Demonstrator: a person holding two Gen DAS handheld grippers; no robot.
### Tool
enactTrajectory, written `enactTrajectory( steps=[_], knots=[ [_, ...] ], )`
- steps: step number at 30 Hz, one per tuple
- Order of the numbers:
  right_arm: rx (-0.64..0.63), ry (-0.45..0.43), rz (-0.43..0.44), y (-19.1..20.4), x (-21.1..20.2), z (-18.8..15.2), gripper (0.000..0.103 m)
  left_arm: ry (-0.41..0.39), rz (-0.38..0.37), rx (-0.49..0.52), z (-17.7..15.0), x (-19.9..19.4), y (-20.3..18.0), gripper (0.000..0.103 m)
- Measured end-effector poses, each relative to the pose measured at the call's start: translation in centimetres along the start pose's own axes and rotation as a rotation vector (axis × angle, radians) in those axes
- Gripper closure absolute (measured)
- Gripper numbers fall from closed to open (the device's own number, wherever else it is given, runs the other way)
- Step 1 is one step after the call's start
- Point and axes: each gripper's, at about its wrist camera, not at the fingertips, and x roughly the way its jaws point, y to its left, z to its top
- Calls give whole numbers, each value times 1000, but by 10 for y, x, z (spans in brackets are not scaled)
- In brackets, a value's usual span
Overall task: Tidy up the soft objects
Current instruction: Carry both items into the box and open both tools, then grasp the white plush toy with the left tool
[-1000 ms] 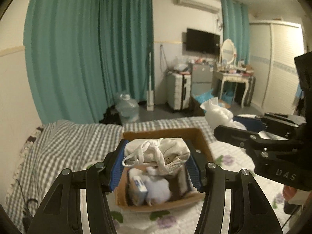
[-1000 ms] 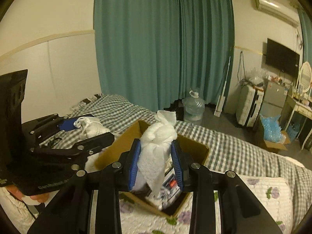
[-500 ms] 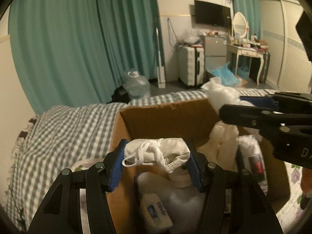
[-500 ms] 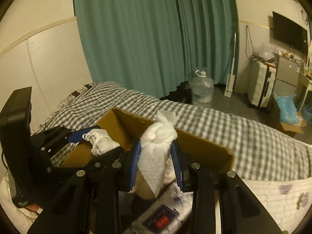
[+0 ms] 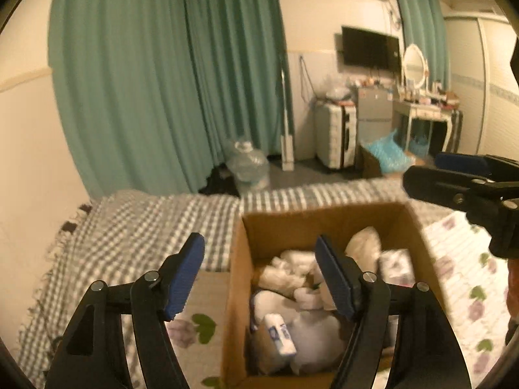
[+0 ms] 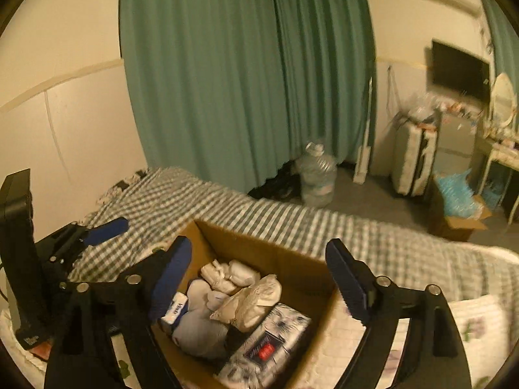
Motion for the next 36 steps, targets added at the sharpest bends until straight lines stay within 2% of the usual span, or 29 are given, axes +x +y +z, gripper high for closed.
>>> enactTrajectory(
  steps=[4,6,7,8,10,15,19,23,26,32,36],
  knots=[
    [-39,-77,-97,17,-72,22,8,-78,6,-8,22,-58,4,31],
    [-48,-120,-125,25,-110,30,7,-127,17,-3,32,-89,6,24],
    [-50,-148,-138,31,-134,32,6,-150,27,-1,35,-106,7,18],
    [-50,-167,-148,34,-149,34,2,-167,38,-1,38,-120,9,17],
    [-53,-210,-171,44,-182,37,1,-206,48,-1,41,-151,11,17],
    [-57,-283,-222,69,-250,30,1,-283,75,6,35,-218,18,17],
    [-8,-295,-178,79,-277,4,1,-309,57,-10,18,-247,24,17],
    [18,-274,-193,86,-268,-36,1,-293,28,-39,-10,-252,29,17],
    [14,-216,-223,90,-237,-73,1,-243,33,-57,-35,-238,30,17],
    [-29,-27,-247,91,-144,-148,1,-122,17,-79,-87,-180,20,17],
    [14,75,-229,79,-98,-184,1,-7,11,-66,-125,-135,12,17]
  ],
)
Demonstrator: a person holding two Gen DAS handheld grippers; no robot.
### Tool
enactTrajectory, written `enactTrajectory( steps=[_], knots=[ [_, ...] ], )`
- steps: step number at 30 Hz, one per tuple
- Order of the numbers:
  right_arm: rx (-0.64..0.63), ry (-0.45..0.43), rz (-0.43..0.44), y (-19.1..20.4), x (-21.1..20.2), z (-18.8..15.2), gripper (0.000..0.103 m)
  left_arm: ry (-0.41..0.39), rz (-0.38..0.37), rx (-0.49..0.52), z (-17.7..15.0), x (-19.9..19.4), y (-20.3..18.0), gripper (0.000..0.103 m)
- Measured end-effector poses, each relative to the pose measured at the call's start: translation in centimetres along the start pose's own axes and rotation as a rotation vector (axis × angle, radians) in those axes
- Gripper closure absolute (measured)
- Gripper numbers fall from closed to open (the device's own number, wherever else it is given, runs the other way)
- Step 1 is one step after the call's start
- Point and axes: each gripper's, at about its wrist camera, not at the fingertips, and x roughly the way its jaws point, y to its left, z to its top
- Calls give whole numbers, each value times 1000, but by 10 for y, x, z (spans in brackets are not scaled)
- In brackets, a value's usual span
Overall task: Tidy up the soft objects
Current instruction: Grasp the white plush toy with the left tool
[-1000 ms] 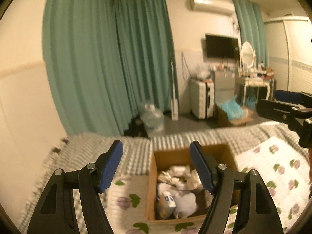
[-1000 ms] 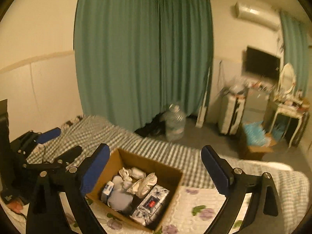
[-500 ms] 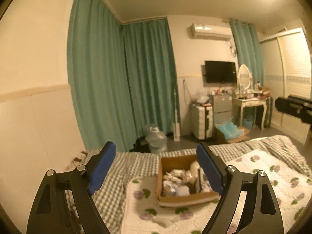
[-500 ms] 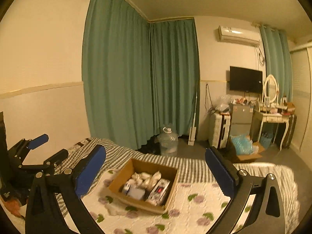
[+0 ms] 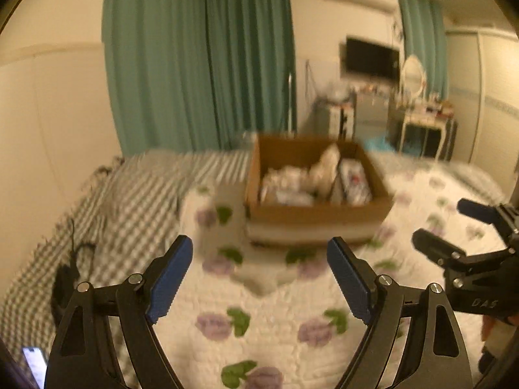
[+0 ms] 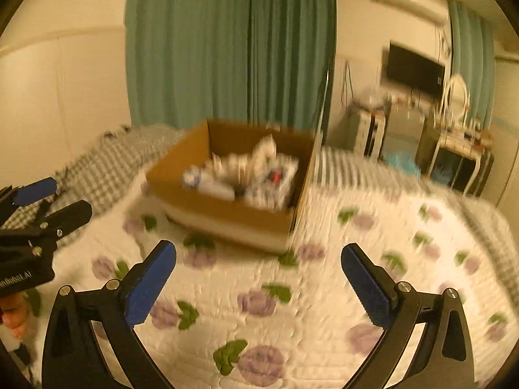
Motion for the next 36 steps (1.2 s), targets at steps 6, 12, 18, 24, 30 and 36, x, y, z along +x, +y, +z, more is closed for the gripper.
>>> enactTrajectory(
  steps=[6,12,18,24,30,36],
  knots=[
    [40,90,-2,0,48,-20,1,117,39,31,-36,51,-3,17],
    [54,136,-10,5,90,-22,1,206,30,66,-50,87,-11,17],
    [158,201,26,-10,119,-23,1,290,47,28,-57,129,-10,19],
    [218,237,28,-19,132,-31,1,299,54,55,-63,151,-21,20],
    [190,231,22,-11,132,-33,1,296,37,61,-66,152,-26,43],
    [178,198,23,-7,121,-32,1,299,-15,22,-63,140,-22,74]
  ],
)
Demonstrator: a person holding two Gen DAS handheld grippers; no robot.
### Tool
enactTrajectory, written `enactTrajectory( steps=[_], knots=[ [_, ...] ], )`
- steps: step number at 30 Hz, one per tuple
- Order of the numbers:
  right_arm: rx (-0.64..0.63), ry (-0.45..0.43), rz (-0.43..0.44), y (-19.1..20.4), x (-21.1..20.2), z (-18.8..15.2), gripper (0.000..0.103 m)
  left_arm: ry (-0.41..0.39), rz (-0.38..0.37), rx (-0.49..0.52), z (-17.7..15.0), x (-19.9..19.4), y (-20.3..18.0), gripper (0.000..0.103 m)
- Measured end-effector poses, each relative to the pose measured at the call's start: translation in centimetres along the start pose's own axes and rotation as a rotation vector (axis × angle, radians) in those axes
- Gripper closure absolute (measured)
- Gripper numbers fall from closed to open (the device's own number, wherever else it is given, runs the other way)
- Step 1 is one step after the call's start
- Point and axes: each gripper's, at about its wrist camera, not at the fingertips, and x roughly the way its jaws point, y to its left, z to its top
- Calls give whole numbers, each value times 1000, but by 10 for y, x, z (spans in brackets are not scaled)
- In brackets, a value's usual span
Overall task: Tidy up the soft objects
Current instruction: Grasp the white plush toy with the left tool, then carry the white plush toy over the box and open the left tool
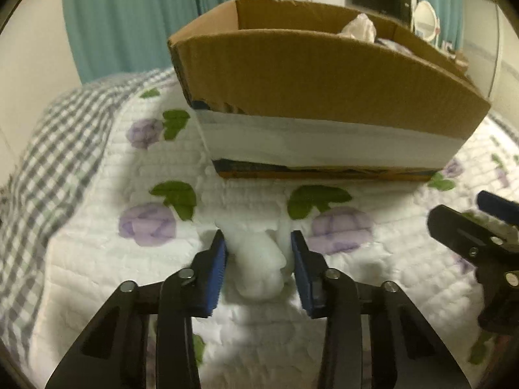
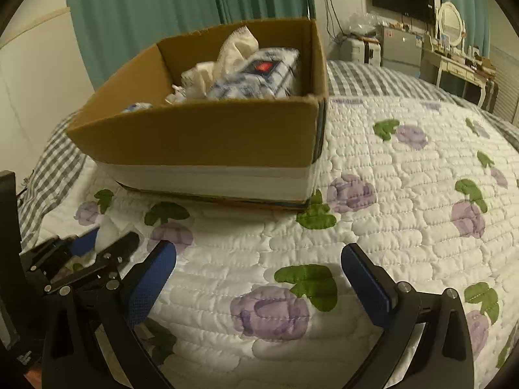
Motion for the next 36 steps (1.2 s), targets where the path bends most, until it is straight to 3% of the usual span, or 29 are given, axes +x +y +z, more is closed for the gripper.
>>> enactTrajectory(
  steps=[2,5,12,21,27,36],
  knots=[
    [-21,-19,-1,5,-4,0,1,15,-30,-1,-2,-6,-2,75],
    [-29,-24,7,6,-6,0,1,10,8,50,-11,-15,-12,75],
    [-31,-48,39,5,-24,-2,1,-20,-23,23,-17,-52,-14,75],
    [-86,-109,49,7,-96,2,1,-62,-54,-21,-15,-107,-10,75],
    [-121,-197,13,7,-151,20,1,-144,-77,-15,-3,-150,-16,75],
    [-186,-339,-13,11,-203,77,1,-314,-98,32,51,-201,-19,75]
  ],
)
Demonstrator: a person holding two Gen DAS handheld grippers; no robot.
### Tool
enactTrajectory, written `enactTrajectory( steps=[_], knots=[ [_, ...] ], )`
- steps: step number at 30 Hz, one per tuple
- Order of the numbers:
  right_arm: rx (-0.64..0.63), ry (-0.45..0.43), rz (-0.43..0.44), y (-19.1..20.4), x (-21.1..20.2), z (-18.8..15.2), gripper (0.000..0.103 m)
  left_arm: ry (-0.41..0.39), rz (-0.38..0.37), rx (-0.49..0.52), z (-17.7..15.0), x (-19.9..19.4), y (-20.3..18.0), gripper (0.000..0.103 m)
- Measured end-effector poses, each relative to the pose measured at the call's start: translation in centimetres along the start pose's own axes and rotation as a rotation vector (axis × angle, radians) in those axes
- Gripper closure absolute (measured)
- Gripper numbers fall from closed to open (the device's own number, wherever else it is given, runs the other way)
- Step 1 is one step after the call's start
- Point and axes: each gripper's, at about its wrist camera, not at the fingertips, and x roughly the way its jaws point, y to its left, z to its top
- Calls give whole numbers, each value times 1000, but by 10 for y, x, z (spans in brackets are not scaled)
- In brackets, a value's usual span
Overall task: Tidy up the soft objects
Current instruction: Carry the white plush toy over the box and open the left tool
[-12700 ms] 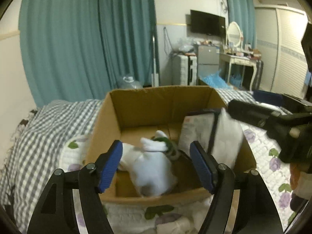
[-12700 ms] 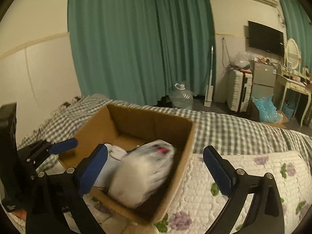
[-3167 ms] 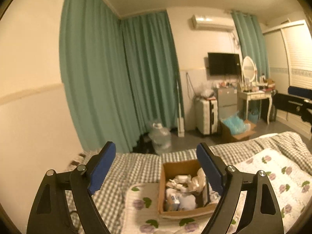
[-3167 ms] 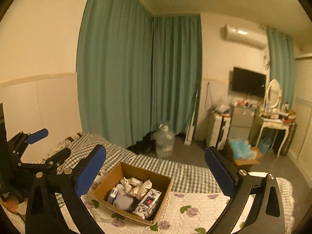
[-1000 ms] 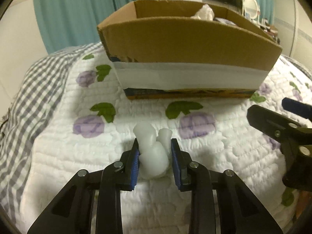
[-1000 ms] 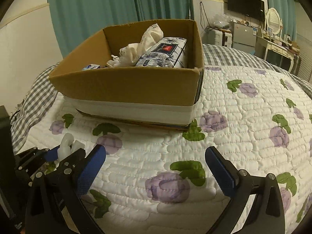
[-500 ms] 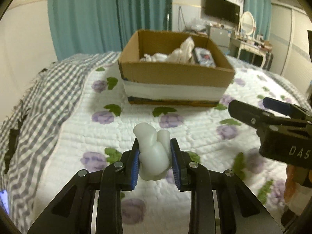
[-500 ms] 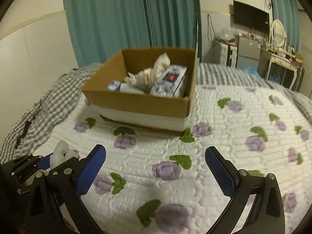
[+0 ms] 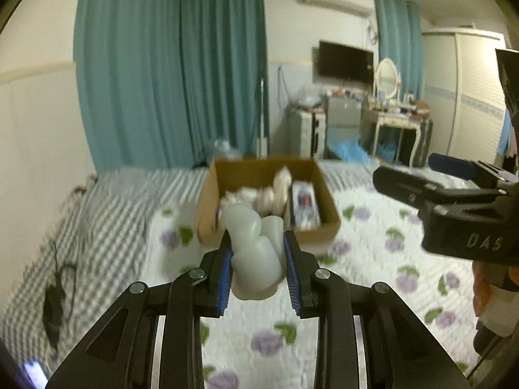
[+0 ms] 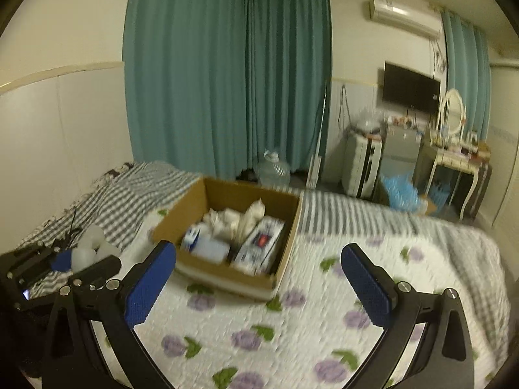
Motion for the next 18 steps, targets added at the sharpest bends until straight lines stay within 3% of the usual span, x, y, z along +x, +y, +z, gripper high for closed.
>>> enactTrajectory(
  steps=[8,12,18],
  knots=[
    [21,-44,14,-20,34,47,1,-104,-4,58,55,30,0,74],
    [17,-31,-13,-30,73,62,1,-48,-50,21,71,77,15,74],
    [39,17,-10,-45,134,61,1,23,-12,25,74,152,28,74]
  ],
)
